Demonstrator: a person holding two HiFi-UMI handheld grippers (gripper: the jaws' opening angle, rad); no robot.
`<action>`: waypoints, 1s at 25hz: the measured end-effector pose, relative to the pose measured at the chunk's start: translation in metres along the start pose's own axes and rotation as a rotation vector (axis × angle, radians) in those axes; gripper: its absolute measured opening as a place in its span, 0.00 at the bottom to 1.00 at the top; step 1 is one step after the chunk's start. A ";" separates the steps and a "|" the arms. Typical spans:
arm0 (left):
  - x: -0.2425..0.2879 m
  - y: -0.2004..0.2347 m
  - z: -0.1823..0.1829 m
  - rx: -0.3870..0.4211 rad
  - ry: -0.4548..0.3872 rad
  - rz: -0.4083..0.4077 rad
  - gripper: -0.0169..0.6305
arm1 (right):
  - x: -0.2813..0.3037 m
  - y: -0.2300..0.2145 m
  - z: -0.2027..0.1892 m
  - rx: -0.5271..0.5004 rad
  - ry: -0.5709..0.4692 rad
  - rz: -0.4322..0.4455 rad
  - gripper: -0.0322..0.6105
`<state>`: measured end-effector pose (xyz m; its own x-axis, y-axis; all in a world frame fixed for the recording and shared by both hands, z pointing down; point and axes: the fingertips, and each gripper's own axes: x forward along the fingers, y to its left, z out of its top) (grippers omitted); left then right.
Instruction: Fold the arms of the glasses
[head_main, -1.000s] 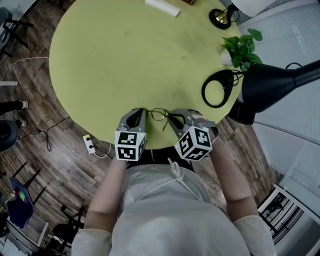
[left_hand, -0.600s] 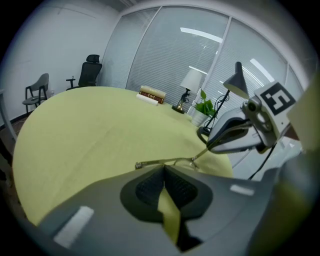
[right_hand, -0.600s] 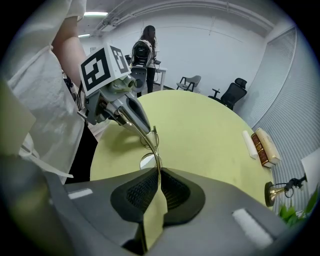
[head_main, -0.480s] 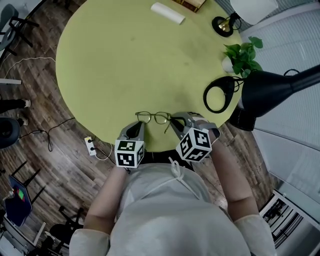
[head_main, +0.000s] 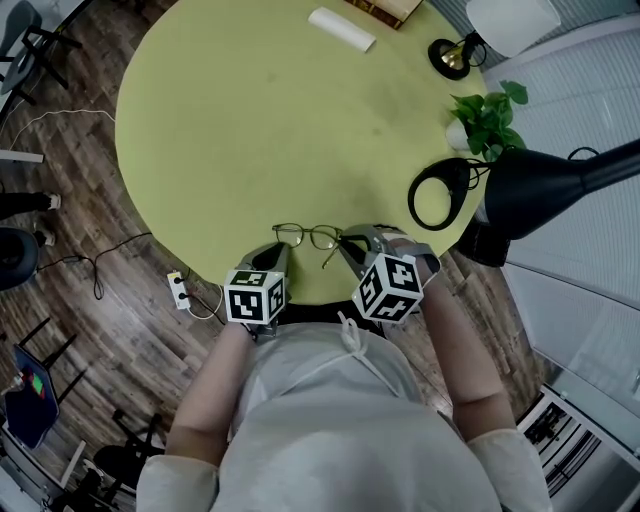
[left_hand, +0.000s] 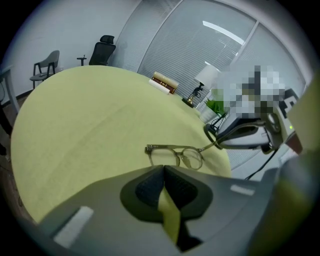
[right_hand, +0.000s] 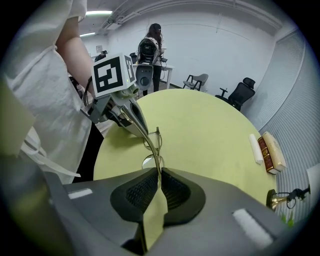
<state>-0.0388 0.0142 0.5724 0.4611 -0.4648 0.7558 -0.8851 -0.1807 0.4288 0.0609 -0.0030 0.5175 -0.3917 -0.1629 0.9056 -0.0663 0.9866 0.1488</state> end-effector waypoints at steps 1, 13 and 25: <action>0.000 0.000 0.000 -0.003 0.002 -0.001 0.04 | 0.001 0.001 0.001 -0.007 0.004 0.013 0.09; 0.000 0.001 -0.001 0.027 0.017 0.020 0.04 | 0.025 0.005 0.022 -0.042 0.016 0.080 0.08; -0.003 0.003 -0.001 0.035 0.014 0.017 0.04 | 0.044 0.002 0.024 -0.038 0.041 0.076 0.05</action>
<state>-0.0431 0.0162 0.5719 0.4463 -0.4563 0.7698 -0.8945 -0.2026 0.3985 0.0215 -0.0079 0.5485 -0.3559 -0.0878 0.9304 -0.0028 0.9957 0.0929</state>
